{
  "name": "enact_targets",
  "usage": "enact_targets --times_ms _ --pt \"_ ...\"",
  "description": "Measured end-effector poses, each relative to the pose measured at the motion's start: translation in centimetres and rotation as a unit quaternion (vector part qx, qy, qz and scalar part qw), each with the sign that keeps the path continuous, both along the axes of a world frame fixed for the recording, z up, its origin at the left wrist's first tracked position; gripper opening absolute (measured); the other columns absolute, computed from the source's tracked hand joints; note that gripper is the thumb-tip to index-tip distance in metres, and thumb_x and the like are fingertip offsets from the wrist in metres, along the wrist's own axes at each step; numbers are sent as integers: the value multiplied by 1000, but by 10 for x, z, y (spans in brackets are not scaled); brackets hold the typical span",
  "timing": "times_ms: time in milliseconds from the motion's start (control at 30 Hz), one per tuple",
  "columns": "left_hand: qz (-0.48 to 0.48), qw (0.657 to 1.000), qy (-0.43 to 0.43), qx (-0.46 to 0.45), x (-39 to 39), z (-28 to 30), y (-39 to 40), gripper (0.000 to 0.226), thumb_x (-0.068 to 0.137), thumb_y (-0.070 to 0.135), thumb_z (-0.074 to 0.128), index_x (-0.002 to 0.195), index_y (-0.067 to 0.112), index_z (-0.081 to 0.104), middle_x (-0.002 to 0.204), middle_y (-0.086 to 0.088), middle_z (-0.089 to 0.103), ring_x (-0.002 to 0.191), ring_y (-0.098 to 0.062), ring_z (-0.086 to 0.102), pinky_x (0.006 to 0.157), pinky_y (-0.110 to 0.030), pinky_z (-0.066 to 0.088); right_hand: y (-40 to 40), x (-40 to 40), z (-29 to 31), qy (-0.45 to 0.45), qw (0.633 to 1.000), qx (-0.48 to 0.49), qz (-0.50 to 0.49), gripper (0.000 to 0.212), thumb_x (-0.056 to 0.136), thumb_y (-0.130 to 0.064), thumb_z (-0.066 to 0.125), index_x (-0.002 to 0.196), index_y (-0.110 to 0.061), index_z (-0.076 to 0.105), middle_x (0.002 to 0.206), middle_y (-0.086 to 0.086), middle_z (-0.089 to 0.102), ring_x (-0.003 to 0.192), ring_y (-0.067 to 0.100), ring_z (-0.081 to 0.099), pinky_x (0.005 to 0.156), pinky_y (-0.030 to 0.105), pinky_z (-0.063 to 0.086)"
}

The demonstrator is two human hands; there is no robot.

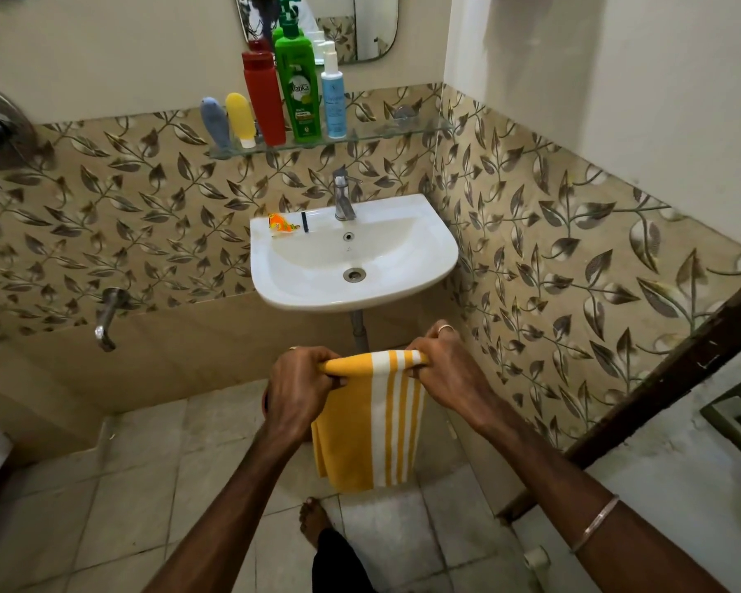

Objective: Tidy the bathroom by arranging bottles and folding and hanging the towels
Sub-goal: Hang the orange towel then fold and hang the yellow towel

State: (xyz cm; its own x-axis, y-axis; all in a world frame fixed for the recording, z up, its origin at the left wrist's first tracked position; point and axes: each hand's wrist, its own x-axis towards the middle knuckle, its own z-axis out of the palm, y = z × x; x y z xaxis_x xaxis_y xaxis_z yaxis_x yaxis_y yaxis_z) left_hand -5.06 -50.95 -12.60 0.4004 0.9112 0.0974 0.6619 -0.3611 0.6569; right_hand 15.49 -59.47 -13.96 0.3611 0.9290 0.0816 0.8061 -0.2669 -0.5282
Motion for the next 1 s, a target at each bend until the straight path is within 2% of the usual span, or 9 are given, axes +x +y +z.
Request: enact_targets --times_ms 67,167,300,367,433,500,600,733,1000 --pt "-5 999 8 37 -2 2 3 23 67 24 88 89 25 80 81 4 75 77 -13 65 58 -24 44 0 8 2 50 999 7 19 18 84 -16 75 100 -23 72 120 4 56 111 23 56 91 40 53" --pt "3 996 39 78 -2 9 6 28 61 30 91 86 24 78 82 -1 64 80 -19 58 55 -24 35 -1 17 9 192 980 11 54 17 90 -13 68 95 -30 66 99 -5 67 95 19 64 84 45 54" --pt "-75 985 140 66 5 29 4 58 66 43 88 116 22 67 119 -7 59 117 -28 50 88 -38 46 -2 19 14 299 950 52 79 22 89 -18 69 99 -35 62 93 -17 65 93 11 63 84 43 54" --pt "-150 980 120 52 17 38 -4 72 72 50 82 133 23 55 129 -5 61 123 -27 51 96 -38 44 0 13 19 352 928 77 95 23 90 -15 70 106 -28 61 94 -17 63 91 9 62 82 37 53" --pt "-198 977 67 42 30 41 -9 60 81 52 74 131 25 55 121 -3 67 114 -27 60 90 -39 50 0 7 27 388 910 110 100 26 92 -11 68 115 -15 57 96 -5 62 87 7 60 78 27 52" --pt "-187 981 -1 45 38 43 -9 41 85 57 64 111 25 64 96 2 71 90 -24 67 73 -42 53 -3 7 37 408 898 138 88 32 94 -9 66 123 -7 52 94 1 60 81 4 60 72 19 51" --pt "-163 980 -35 109 47 48 -7 44 85 64 50 99 24 65 80 1 70 74 -21 66 63 -44 52 -13 21 44 407 900 118 103 54 87 -7 74 134 -13 48 109 4 64 94 10 66 77 21 56" --pt "-139 974 -28 175 57 68 -6 42 87 58 50 88 17 61 71 -3 65 66 -26 61 60 -45 51 -26 38 26 347 929 -36 122 58 76 -8 84 120 -31 54 112 -12 66 94 -10 67 74 13 54" --pt "-98 973 -32 207 44 105 16 47 85 61 49 89 17 67 70 -4 66 65 -26 62 60 -45 54 -47 40 -70 388 908 -133 87 45 78 -12 85 117 -24 66 120 -3 71 107 5 69 97 31 56"
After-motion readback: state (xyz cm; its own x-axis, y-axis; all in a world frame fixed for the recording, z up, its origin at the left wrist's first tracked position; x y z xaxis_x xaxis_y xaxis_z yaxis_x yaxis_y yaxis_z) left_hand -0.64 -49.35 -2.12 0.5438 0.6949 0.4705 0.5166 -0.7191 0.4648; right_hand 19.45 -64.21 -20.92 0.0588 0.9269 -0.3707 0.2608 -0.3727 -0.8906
